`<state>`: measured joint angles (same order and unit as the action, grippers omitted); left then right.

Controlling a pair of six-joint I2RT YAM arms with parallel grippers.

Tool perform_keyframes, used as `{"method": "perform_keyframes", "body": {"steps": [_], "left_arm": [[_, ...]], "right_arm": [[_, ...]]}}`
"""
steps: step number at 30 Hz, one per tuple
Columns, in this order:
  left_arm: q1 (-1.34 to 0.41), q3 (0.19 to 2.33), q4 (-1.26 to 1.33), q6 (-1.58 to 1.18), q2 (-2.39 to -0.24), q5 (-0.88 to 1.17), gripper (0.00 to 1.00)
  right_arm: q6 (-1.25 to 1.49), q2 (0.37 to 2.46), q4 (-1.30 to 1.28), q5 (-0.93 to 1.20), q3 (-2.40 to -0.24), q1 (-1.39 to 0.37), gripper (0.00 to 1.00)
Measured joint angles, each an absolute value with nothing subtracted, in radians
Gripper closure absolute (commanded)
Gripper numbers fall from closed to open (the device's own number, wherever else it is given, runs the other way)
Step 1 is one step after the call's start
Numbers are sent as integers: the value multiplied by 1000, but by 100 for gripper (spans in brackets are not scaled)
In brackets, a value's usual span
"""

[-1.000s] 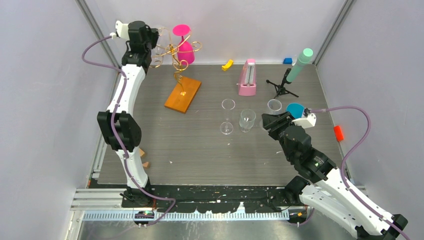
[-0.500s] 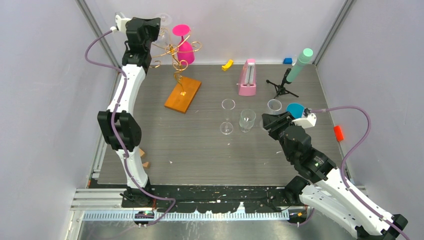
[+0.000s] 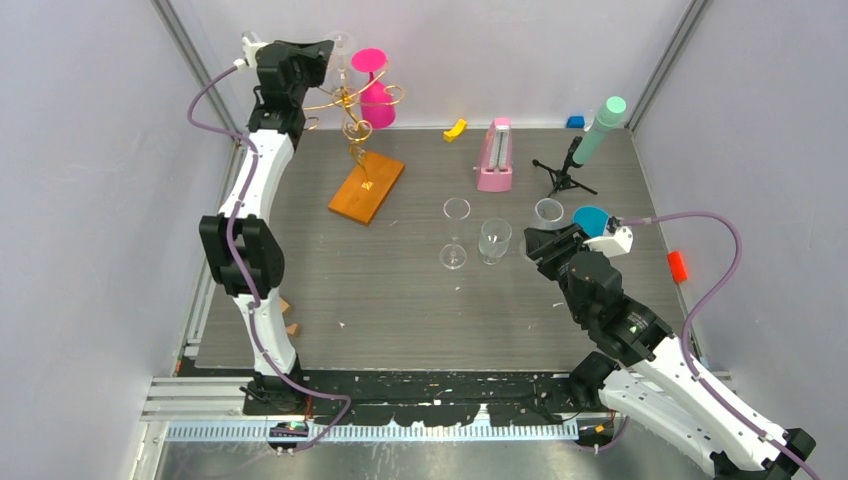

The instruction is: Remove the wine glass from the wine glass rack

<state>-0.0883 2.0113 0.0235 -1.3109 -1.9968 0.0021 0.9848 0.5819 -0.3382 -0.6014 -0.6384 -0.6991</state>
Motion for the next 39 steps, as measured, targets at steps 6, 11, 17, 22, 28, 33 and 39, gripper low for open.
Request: {"method": "perform_keyframes", "body": {"steps": [6,11,17,22,28,33,39], "left_arm": [[-87,1940,51,-1328,-1977,35,100],[-87,1885,40,-1327,-1930,39,100],[-87,1882,27,-1319,-1878,34,100],[-83,1882,-6,-1296,-1838,20,100],[-62,1882,-37,-1291,-1834,19,100],[-44,1882,-39,-1282,-1834,19,100],[-15,1882,-36,-1276,-1834,22,100]], "right_arm": [[985,584,-338,-601,-639,-699,50],[986,590,-338,-601,-640,-699,50],[991,589,-338,-599,-640,-699,50],[997,589,-338,-596,-640,-699,50],[999,589,-338,-595,-640,-699,50],[1001,589,-339,-591,-640,-699,50],[1002,589,-339,-589,-640,-699,50]]}}
